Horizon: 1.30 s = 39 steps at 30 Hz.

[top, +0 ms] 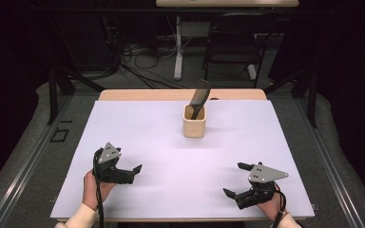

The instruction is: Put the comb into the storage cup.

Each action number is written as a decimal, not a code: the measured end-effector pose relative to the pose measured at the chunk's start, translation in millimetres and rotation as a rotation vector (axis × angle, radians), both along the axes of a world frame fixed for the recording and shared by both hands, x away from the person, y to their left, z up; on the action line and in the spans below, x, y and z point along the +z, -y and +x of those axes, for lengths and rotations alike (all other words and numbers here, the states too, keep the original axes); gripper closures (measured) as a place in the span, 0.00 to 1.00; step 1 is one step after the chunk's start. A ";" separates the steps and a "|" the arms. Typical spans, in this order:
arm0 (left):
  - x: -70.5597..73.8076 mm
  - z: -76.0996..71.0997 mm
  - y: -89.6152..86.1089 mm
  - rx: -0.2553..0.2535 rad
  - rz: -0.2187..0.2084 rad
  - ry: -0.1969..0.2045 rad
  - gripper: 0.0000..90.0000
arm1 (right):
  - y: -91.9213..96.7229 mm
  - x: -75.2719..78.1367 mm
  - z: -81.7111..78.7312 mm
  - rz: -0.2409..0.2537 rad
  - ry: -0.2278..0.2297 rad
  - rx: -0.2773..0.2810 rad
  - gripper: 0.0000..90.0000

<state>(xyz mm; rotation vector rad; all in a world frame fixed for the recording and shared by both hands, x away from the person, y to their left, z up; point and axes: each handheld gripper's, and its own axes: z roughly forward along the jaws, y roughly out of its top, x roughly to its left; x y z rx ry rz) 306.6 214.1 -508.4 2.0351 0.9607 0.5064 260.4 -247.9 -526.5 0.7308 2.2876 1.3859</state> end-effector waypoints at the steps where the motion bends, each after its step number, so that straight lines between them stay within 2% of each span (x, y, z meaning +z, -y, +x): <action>1: -0.5 -1.6 -1.2 0.003 -0.003 0.001 0.00 | 0.1 0.0 0.0 -0.002 -0.002 0.001 0.00; 11: -5.1 -15.4 -7.9 0.016 -0.002 0.014 0.00 | -0.8 -0.6 0.1 -0.001 -0.004 -0.002 0.00; 15: -6.8 -22.5 -9.9 0.024 0.004 0.035 0.00 | -0.7 -0.7 0.4 -0.002 -0.004 -0.003 0.00; 22: -9.3 -35.8 -12.5 0.030 -0.013 0.080 0.00 | -0.9 -0.7 0.4 -0.001 -0.006 -0.002 0.00; 26: -11.9 -42.0 -11.9 0.030 0.007 0.099 0.00 | -0.9 -0.9 0.6 -0.002 -0.010 -0.003 0.00; 28: -13.4 -44.7 -11.3 0.029 0.001 0.102 0.00 | -1.1 -0.9 0.6 -0.004 -0.010 -0.003 0.00; 33: -14.0 -53.9 -10.3 0.024 0.009 0.156 0.00 | -1.0 -0.8 0.6 -0.004 -0.012 -0.003 0.00; 36: -15.4 -55.3 -10.7 0.026 0.021 0.160 0.00 | -1.2 -1.0 0.7 -0.004 -0.012 -0.002 0.00; 39: -17.0 -53.6 -12.9 0.033 0.013 0.150 0.00 | -0.8 -0.8 0.7 -0.007 -0.011 -0.001 0.00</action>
